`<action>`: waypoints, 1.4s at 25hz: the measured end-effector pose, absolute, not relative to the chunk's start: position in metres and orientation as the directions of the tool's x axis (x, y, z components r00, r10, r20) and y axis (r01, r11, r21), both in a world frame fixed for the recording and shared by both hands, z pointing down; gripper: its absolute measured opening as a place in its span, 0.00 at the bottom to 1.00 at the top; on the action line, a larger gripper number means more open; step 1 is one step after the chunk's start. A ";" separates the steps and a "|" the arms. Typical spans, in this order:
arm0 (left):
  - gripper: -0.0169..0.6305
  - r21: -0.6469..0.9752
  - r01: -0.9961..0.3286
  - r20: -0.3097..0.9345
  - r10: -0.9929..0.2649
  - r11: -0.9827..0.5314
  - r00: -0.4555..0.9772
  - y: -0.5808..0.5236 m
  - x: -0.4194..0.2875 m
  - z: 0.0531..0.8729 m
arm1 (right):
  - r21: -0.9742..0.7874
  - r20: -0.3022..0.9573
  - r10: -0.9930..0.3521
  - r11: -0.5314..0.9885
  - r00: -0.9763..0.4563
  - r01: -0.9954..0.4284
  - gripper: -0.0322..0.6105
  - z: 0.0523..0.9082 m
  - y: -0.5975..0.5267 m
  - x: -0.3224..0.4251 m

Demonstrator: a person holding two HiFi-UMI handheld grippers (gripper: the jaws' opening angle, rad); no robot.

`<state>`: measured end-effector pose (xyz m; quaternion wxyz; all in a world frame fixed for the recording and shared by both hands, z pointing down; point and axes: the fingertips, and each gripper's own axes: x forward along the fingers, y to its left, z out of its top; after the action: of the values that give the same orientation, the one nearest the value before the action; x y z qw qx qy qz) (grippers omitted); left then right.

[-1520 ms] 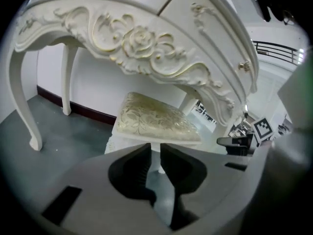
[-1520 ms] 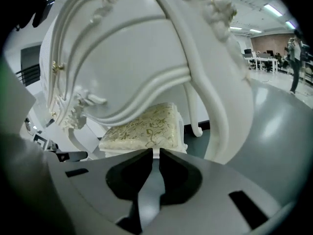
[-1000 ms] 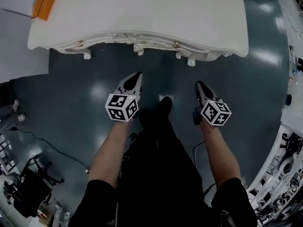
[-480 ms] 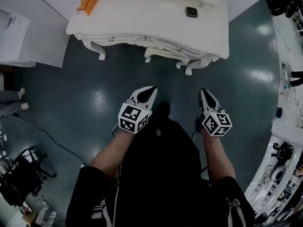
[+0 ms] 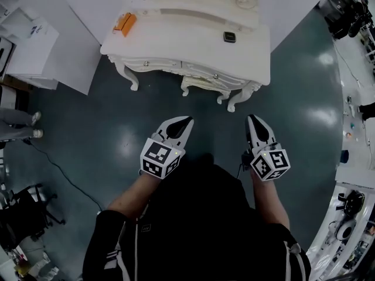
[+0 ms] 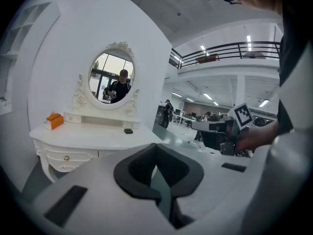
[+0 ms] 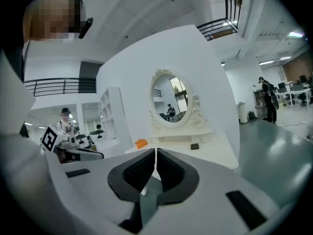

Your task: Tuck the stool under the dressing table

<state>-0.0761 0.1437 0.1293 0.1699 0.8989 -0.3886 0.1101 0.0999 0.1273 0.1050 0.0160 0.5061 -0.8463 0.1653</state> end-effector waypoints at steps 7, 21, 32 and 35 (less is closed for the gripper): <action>0.03 0.226 -0.760 0.248 -0.719 -0.610 0.650 0.169 -0.043 0.067 | -0.255 0.090 -0.784 0.578 -0.614 -0.775 0.08 0.069 0.169 0.077; 0.03 0.124 -0.804 0.175 -0.785 -0.582 0.595 0.184 -0.012 0.022 | -0.162 0.016 -0.688 0.714 -0.725 -0.681 0.08 0.008 0.204 0.095; 0.03 0.111 -0.816 0.182 -0.796 -0.567 0.578 0.167 -0.024 0.018 | -0.160 -0.035 -0.673 0.733 -0.739 -0.661 0.08 -0.007 0.186 0.088; 0.04 0.103 -0.819 0.183 -0.799 -0.565 0.573 0.162 -0.029 0.016 | -0.159 -0.033 -0.675 0.732 -0.737 -0.663 0.08 -0.006 0.181 0.084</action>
<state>-0.0286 0.1616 0.0156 0.0881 0.8826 -0.4582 0.0578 0.0842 0.1812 -0.0065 -0.0440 0.3599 -0.9295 0.0682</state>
